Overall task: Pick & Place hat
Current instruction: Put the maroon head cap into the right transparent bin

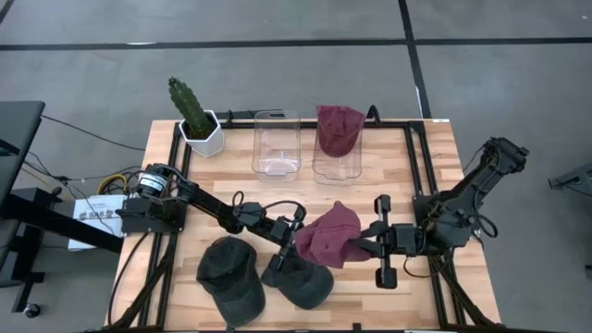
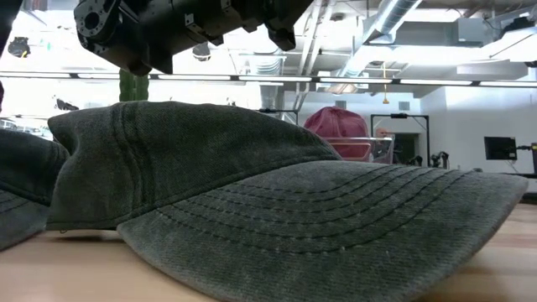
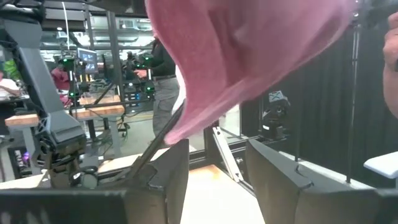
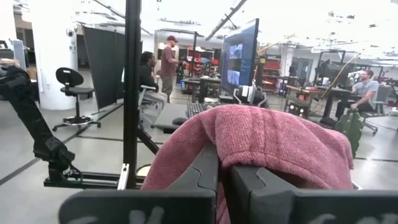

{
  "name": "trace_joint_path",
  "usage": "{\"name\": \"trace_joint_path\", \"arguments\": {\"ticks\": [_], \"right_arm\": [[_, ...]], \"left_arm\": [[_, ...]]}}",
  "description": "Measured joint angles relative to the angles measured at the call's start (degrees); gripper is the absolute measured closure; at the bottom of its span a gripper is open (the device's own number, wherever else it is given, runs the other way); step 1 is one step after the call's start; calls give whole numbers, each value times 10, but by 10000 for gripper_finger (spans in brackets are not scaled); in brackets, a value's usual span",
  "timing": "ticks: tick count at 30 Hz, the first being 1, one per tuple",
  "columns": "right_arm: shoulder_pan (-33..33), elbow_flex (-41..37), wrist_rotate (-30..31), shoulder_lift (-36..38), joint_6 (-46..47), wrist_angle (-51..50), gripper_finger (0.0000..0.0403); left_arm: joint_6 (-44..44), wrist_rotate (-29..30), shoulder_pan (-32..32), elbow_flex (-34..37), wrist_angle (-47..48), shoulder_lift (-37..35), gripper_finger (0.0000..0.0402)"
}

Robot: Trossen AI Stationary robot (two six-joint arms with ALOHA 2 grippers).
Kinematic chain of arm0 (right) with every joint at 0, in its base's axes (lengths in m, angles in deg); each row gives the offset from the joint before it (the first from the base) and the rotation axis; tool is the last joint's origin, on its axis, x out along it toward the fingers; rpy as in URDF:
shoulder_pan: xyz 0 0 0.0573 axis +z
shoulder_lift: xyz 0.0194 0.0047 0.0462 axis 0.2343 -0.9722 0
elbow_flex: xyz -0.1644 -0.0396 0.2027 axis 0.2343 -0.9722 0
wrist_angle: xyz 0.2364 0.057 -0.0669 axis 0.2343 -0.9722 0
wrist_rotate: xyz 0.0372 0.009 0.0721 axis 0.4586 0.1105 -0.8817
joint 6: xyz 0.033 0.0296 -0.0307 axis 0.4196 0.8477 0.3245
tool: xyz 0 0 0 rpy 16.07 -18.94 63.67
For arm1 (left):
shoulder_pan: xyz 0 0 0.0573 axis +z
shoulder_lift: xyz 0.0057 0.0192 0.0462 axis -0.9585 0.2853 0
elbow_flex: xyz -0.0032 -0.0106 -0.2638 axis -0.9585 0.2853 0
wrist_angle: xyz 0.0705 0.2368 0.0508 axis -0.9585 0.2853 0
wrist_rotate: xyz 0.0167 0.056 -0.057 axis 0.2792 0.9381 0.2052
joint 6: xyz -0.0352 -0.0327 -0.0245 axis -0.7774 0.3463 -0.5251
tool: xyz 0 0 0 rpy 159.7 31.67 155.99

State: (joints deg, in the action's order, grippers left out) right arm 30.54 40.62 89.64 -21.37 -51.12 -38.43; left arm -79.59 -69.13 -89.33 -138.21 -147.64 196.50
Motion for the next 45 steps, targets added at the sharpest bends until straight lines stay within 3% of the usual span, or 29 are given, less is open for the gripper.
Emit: {"name": "trace_joint_path", "arguments": {"ticks": [10, 21, 25, 31, 39, 45], "right_arm": [[-12, 0, 3, 0, -1, -14, 403], [-49, 0, 4, -15, 4, -28, 403], [-44, 0, 4, -15, 8, -28, 403], [-26, 0, 16, -14, 18, -35, 403], [11, 0, 103, -15, 51, -93, 403], [16, 0, 108, -15, 191, -214, 402]], "left_arm": [[0, 0, 0, 0, -4, 0, 245], [1, -1, -13, 0, -73, 0, 246], [2, 28, -13, 0, -68, 0, 278], [33, 80, -6, 18, -64, 0, 382], [29, 90, 14, 60, -64, 0, 382], [29, 90, 12, 80, -61, 0, 383]]}}
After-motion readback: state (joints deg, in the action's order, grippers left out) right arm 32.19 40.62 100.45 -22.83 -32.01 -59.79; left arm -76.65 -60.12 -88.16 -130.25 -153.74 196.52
